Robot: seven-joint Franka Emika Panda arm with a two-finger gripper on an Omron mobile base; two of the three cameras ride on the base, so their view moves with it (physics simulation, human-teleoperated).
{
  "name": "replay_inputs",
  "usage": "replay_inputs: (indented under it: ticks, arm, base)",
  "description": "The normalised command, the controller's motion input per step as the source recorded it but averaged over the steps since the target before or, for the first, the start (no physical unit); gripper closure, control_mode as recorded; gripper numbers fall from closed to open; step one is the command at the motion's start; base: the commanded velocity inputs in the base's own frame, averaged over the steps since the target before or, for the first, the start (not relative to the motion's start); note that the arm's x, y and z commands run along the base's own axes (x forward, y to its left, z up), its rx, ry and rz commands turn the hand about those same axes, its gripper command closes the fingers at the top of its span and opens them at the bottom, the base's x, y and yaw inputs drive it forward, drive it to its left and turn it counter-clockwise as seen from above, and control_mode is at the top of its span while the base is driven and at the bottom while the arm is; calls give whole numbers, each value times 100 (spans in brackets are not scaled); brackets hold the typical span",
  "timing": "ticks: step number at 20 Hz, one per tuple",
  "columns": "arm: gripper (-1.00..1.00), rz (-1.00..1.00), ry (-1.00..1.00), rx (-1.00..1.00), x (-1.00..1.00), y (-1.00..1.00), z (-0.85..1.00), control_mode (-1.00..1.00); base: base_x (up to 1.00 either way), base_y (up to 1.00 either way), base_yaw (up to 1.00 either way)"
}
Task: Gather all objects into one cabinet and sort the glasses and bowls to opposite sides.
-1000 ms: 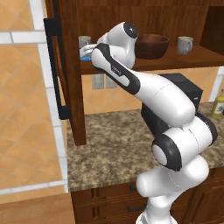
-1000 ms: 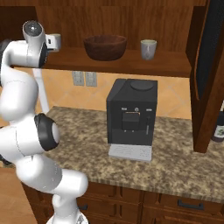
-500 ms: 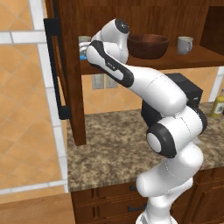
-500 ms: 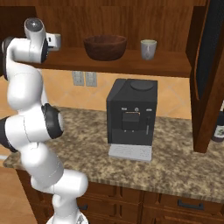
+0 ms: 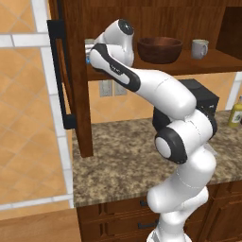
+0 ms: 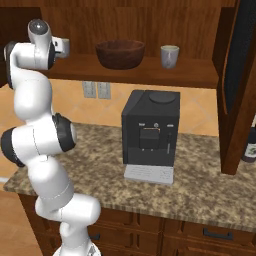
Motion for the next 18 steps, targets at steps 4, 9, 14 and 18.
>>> replay_inputs:
  ticks: [4,9,14,18]
  arm:
    - [100,0,0,0,6,7,-27,-100]
    - [-100,0,0,0,2,2,-6,-100]
    - [-100,0,-1,0,-6,-1,0,-100]
    - [-100,-3,-9,0,-51,-24,0,-100]
  base:
    - [0,0,0]
    - [0,0,0]
    - [0,0,0]
    - [0,0,0]
